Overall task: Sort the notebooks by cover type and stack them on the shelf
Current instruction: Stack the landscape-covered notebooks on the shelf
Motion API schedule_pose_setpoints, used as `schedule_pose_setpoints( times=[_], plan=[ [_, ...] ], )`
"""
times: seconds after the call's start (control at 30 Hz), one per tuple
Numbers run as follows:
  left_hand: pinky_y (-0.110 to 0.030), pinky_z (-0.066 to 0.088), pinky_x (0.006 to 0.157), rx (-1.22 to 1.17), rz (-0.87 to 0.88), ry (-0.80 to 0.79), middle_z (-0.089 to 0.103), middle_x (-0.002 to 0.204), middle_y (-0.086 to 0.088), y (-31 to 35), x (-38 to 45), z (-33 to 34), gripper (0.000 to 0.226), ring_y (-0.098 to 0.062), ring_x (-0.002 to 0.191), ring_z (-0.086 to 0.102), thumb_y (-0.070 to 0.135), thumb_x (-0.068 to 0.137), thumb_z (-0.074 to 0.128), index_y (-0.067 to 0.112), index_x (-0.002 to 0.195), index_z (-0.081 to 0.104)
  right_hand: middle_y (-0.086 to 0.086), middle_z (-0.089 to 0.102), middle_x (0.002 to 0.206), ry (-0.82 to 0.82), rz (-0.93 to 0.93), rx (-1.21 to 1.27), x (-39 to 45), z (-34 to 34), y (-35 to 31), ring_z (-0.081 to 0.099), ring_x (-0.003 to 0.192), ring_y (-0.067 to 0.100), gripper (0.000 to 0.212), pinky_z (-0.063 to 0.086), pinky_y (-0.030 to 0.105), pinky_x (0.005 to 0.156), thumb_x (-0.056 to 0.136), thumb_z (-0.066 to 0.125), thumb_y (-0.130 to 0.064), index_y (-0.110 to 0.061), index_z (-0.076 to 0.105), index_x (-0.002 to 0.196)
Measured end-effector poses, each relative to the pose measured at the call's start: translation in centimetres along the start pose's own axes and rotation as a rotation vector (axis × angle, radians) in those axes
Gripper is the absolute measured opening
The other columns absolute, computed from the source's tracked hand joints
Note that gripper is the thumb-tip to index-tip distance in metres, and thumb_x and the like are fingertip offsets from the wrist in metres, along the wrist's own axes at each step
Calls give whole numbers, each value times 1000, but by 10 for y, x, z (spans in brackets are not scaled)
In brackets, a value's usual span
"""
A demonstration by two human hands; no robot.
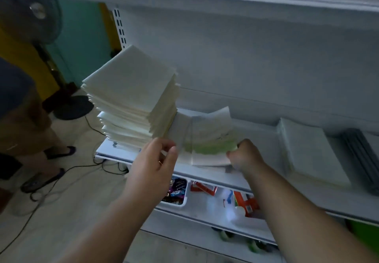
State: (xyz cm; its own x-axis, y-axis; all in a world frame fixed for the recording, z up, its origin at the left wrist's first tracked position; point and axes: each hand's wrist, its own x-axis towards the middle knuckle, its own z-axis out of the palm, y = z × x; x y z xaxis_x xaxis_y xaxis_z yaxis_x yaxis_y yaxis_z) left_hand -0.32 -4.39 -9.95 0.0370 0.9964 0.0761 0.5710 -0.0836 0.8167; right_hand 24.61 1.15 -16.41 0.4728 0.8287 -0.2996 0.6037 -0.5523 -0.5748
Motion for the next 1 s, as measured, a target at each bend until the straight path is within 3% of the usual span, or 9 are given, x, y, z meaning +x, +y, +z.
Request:
schedule_pose_setpoints(
  times=[0.07,0.2,0.3,0.43,0.53,0.63,0.83,0.9,1.0],
  plan=[
    [-29,46,64,-8,-41,-84,63,96,9,-1,8,2,17,-2,71,58,47,94,50,36,106,57,11,67,90,64,4,273,-14,-9,-3,62,61,19,23,44,23,53,86,68,-22,-6,59,101],
    [-38,54,93,-268,-230,-206,65,118,11,11,14,9,64,-9,101,66,62,85,59,25,137,49,12,63,90,-61,-98,798,-73,-25,-14,55,49,12,16,36,26,46,94,65,-9,-8,52,104],
    [-39,53,92,-475,-260,-150,72,106,14,19,14,9,15,-11,98,69,35,96,62,38,112,62,13,56,80,-134,-148,685,-97,-20,-16,55,51,9,24,33,28,53,95,65,-22,-3,52,93],
    [-30,51,74,-335,-110,3,70,89,19,22,9,-1,16,-7,86,66,24,100,54,38,95,58,6,64,72,8,-63,407,-77,-14,-18,61,68,20,69,41,31,67,96,29,-67,-7,61,83],
    [-25,46,67,-281,-63,64,69,91,17,19,4,-7,11,-4,85,64,24,100,53,34,101,58,8,66,95,49,11,-54,-50,-1,-13,65,92,29,72,47,32,76,86,42,-76,-8,61,98],
    [-33,52,74,-292,-107,83,71,94,16,13,1,-10,12,-8,87,66,23,100,54,33,104,60,9,68,107,-12,-21,-230,-36,14,-11,65,100,31,58,50,31,78,75,68,-60,-10,64,105],
    [-47,57,80,-338,-205,129,72,88,12,9,-3,-10,13,-17,84,69,23,99,55,33,96,62,15,68,103,-70,-26,-93,-20,12,-13,65,95,30,33,46,28,73,86,74,-31,-3,66,102],
    [-48,57,82,-360,-217,146,73,88,12,13,-2,-8,14,-17,85,70,21,99,55,33,97,62,13,66,96,-49,8,58,-19,8,-12,62,79,26,25,45,29,64,85,74,-22,-7,62,101],
    [-44,56,83,-381,-217,154,73,90,13,19,-1,-4,15,-15,88,69,21,99,55,34,97,62,17,62,88,-171,149,561,-20,-11,-5,50,55,16,26,37,25,42,87,67,-4,0,59,112]
  ],
)
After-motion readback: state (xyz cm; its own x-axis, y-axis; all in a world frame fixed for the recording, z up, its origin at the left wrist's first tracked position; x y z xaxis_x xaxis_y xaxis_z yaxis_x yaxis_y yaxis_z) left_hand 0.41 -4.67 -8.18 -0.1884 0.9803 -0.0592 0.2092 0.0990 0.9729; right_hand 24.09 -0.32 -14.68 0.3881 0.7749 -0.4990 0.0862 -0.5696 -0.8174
